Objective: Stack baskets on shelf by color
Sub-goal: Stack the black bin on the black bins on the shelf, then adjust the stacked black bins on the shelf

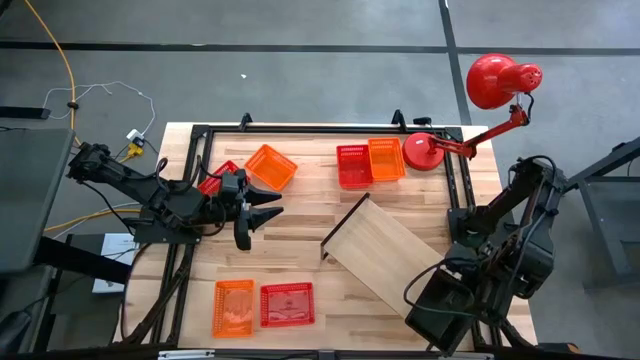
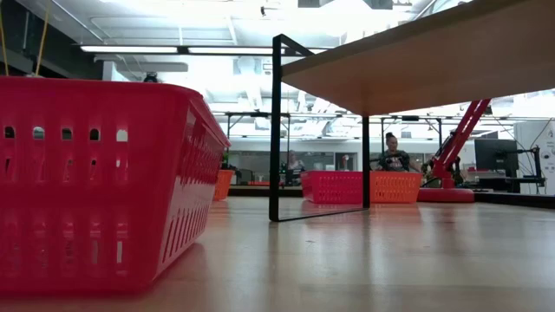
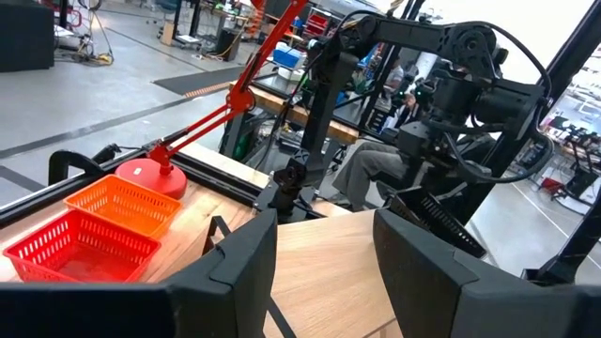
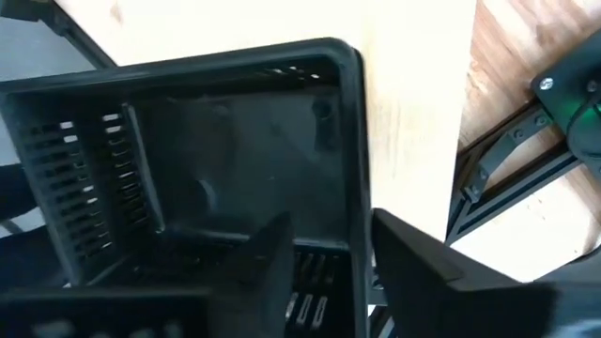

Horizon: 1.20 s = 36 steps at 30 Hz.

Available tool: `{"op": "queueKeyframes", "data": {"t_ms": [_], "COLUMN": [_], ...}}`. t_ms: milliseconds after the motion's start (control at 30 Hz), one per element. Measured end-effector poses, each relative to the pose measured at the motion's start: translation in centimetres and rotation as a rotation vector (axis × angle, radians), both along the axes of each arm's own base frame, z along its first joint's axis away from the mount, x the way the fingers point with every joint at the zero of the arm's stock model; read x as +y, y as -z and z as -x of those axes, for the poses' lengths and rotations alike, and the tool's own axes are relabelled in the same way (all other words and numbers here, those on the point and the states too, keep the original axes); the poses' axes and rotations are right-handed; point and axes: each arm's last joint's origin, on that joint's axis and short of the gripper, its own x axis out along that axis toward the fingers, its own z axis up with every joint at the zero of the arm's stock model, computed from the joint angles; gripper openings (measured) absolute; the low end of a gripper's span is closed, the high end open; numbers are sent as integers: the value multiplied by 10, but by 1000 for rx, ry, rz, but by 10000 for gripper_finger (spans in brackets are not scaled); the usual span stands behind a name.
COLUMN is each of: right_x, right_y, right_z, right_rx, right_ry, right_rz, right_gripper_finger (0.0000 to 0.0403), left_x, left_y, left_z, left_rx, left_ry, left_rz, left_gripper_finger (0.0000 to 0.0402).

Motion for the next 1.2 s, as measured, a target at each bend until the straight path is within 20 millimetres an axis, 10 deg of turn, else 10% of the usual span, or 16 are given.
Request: {"op": "queueKeyframes", "data": {"t_ms": [533, 1200], "right_x": [-5, -8], "right_y": [-16, -15], "right_z": [-8, -8], "right_rx": [-187, -235], "right_ry": [-57, -183], "right_rz": [-132, -43], "right_gripper_finger": [197, 16], "left_x": [0, 0], "left_y": [0, 0], "left_z": [0, 0], "left_rx": [-1, -1], "left_ry": [0, 0], "left_rz": [1, 1], "left_gripper_finger": [165, 165]}}
